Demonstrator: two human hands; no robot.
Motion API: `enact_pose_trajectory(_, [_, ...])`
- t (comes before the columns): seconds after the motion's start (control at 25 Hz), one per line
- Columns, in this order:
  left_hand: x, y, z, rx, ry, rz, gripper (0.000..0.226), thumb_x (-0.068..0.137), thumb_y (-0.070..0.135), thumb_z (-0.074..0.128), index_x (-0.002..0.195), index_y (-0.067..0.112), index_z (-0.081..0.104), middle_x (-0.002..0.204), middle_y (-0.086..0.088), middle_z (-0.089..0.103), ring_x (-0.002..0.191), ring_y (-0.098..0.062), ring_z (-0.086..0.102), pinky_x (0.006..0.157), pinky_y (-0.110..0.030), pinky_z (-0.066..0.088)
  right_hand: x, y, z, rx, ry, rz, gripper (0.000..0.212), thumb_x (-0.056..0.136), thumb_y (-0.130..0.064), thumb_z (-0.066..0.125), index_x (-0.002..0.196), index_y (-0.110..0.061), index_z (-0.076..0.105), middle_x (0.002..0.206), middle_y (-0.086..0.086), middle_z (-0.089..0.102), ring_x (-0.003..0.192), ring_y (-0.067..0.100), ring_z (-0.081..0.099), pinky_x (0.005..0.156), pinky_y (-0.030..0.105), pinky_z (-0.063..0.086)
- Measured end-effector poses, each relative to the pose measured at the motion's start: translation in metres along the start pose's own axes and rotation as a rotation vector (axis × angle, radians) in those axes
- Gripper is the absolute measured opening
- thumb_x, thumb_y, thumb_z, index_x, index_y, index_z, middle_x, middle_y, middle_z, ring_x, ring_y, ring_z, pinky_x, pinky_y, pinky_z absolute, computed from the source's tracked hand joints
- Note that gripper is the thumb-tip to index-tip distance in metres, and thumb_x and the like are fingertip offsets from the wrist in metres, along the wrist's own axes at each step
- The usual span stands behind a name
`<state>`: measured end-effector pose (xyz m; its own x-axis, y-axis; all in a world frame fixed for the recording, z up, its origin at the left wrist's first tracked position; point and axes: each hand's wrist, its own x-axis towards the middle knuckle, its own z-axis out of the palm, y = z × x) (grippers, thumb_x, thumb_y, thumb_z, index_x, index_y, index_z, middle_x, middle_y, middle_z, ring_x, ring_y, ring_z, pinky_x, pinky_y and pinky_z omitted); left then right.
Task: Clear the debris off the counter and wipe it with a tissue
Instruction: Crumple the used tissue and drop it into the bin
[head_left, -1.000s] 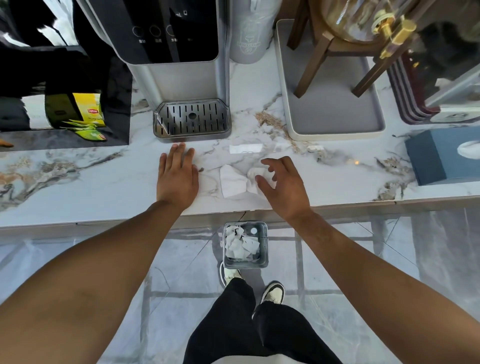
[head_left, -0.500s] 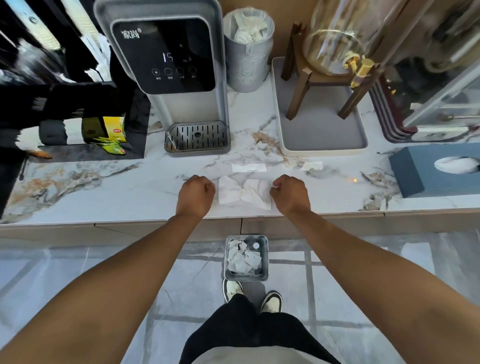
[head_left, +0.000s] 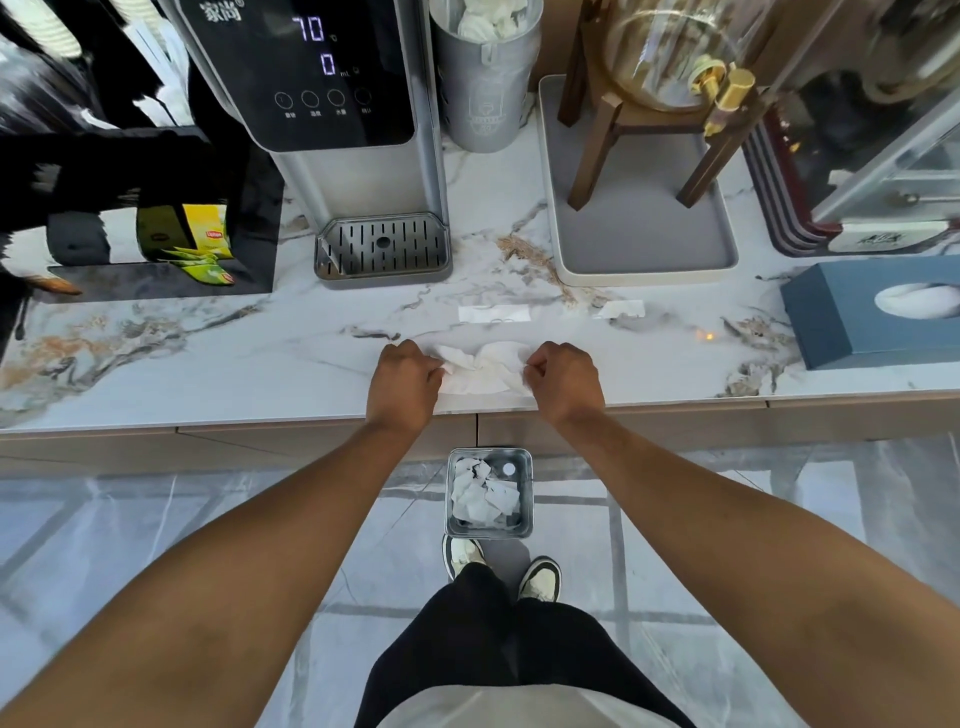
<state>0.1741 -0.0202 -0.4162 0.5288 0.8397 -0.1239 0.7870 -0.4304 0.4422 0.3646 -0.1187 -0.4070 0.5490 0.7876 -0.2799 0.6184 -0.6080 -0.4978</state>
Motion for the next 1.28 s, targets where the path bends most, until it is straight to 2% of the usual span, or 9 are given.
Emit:
enact_pose_trajectory(0.16, [-0.01, 0.0, -0.007, -0.026, 0.001, -0.022, 0.018, 0.093, 0.013, 0.063, 0.103, 0.009, 0.077, 0.1, -0.02, 0.062, 0.103, -0.038, 0.054, 0.083, -0.042, 0.052, -0.008, 0.004, -0.007, -0.002, 0.01, -0.018, 0.013, 0.092, -0.015, 0.058, 0.092, -0.012, 0.071, 0.099, 0.01, 0.07, 0.093, 0.027, 0.064, 0.075, 0.03, 0.048])
enact_pose_trajectory(0.44, [-0.065, 0.014, -0.023, 0.043, -0.013, -0.065, 0.023, 0.096, 0.019, 0.06, 0.11, 0.008, 0.074, 0.107, -0.018, 0.06, 0.109, -0.035, 0.053, 0.088, -0.045, 0.052, -0.051, 0.017, -0.016, 0.013, -0.007, -0.101, 0.015, 0.089, -0.01, 0.057, 0.086, -0.009, 0.072, 0.088, 0.01, 0.072, 0.086, 0.027, 0.064, 0.073, 0.034, 0.053])
enact_pose_trajectory(0.56, [-0.097, 0.015, -0.024, 0.099, -0.067, -0.106, 0.022, 0.098, 0.023, 0.056, 0.105, 0.011, 0.074, 0.111, -0.014, 0.056, 0.112, -0.031, 0.051, 0.082, -0.045, 0.054, -0.074, 0.023, -0.015, 0.027, -0.05, -0.127, 0.015, 0.088, -0.01, 0.058, 0.085, -0.011, 0.073, 0.084, 0.007, 0.075, 0.081, 0.023, 0.067, 0.068, 0.027, 0.048])
enact_pose_trajectory(0.68, [-0.124, 0.012, -0.013, 0.088, -0.082, -0.132, 0.021, 0.098, 0.024, 0.056, 0.098, 0.012, 0.074, 0.108, -0.011, 0.059, 0.108, -0.03, 0.055, 0.075, -0.039, 0.051, -0.095, 0.036, -0.008, 0.032, -0.098, -0.118, 0.017, 0.089, -0.012, 0.059, 0.081, -0.013, 0.073, 0.079, 0.004, 0.075, 0.074, 0.019, 0.068, 0.064, 0.024, 0.05])
enact_pose_trajectory(0.8, [-0.139, 0.006, 0.005, 0.087, -0.13, -0.137, 0.022, 0.098, 0.025, 0.056, 0.093, 0.012, 0.073, 0.103, -0.01, 0.058, 0.103, -0.03, 0.056, 0.074, -0.038, 0.051, -0.108, 0.05, 0.007, 0.017, -0.137, -0.069, 0.015, 0.091, -0.015, 0.06, 0.088, -0.015, 0.075, 0.083, 0.002, 0.075, 0.072, 0.017, 0.064, 0.066, 0.022, 0.047])
enact_pose_trajectory(0.92, [-0.145, -0.006, 0.031, 0.147, -0.187, -0.103, 0.024, 0.097, 0.025, 0.056, 0.086, 0.012, 0.072, 0.101, -0.009, 0.058, 0.105, -0.029, 0.054, 0.076, -0.036, 0.05, -0.109, 0.062, 0.031, 0.011, -0.142, -0.038, 0.014, 0.089, -0.012, 0.061, 0.086, -0.012, 0.074, 0.086, 0.004, 0.073, 0.071, 0.017, 0.062, 0.064, 0.021, 0.044])
enact_pose_trajectory(1.08, [-0.136, -0.039, 0.086, 0.216, -0.22, -0.074, 0.023, 0.099, 0.023, 0.054, 0.097, 0.016, 0.076, 0.103, -0.007, 0.062, 0.107, -0.028, 0.051, 0.083, -0.036, 0.05, -0.092, 0.087, 0.082, -0.052, -0.186, -0.023, 0.017, 0.088, -0.012, 0.058, 0.083, -0.011, 0.074, 0.087, 0.007, 0.073, 0.078, 0.024, 0.066, 0.072, 0.032, 0.055])
enact_pose_trajectory(1.28, [-0.12, -0.078, 0.167, 0.266, -0.348, -0.065, 0.021, 0.097, 0.015, 0.054, 0.102, 0.012, 0.074, 0.107, -0.011, 0.059, 0.108, -0.03, 0.051, 0.086, -0.042, 0.054, -0.062, 0.136, 0.164, -0.118, -0.228, -0.008, 0.017, 0.089, -0.013, 0.06, 0.087, -0.011, 0.076, 0.089, 0.011, 0.074, 0.078, 0.027, 0.067, 0.072, 0.026, 0.052])
